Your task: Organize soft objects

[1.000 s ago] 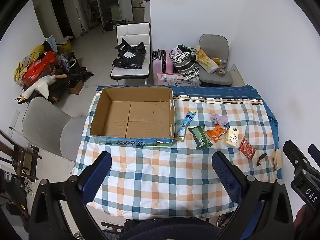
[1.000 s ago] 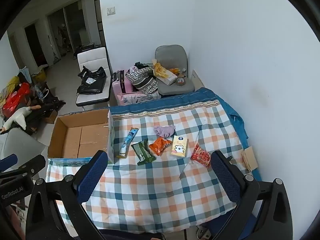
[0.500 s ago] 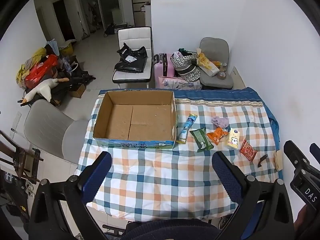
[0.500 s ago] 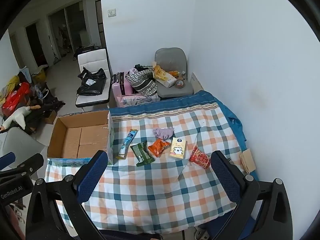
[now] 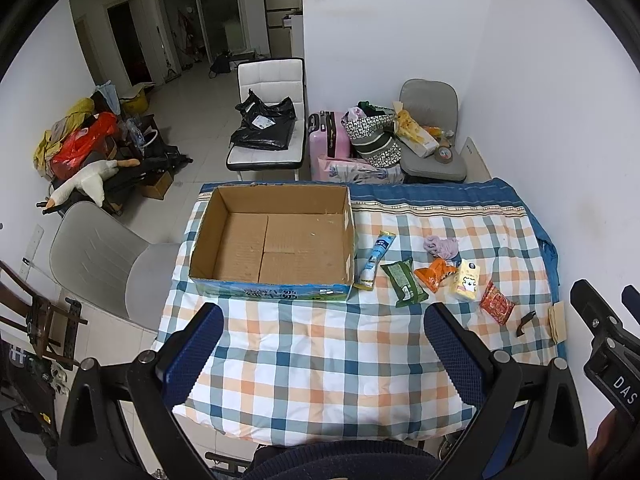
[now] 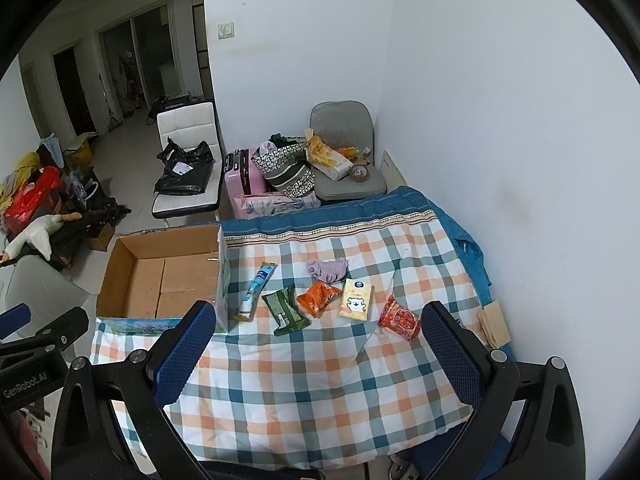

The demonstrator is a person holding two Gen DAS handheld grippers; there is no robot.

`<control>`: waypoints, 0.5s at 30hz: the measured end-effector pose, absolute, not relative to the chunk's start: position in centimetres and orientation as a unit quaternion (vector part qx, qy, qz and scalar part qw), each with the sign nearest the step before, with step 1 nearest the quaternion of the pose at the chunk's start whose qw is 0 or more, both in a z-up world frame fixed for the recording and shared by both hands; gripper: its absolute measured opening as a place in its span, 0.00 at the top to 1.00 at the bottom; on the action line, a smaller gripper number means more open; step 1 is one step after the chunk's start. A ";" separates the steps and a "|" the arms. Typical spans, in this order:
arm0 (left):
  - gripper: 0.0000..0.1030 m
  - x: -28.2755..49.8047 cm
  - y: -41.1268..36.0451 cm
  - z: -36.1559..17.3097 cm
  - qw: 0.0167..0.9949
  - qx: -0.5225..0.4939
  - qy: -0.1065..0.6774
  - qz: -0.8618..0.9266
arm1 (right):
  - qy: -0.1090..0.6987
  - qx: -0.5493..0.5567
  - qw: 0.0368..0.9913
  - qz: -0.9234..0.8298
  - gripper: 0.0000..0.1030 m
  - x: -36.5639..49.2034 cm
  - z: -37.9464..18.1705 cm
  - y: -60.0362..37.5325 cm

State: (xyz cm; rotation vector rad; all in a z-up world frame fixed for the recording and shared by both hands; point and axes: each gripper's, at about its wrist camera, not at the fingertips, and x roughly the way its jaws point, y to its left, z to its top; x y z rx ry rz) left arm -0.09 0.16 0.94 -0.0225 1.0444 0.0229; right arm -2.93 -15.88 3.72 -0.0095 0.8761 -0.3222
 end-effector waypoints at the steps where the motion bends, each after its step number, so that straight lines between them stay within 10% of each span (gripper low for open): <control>1: 0.00 -0.1 0.2 1.0 0.867 -0.011 0.499 0.010 | 0.422 -0.006 0.893 -0.156 0.00 -2.9 3.7 -15.9; 15: 0.00 -0.2 0.1 0.9 0.869 -0.011 0.495 0.011 | 0.418 -0.008 0.895 -0.157 0.00 -2.9 3.8 -16.0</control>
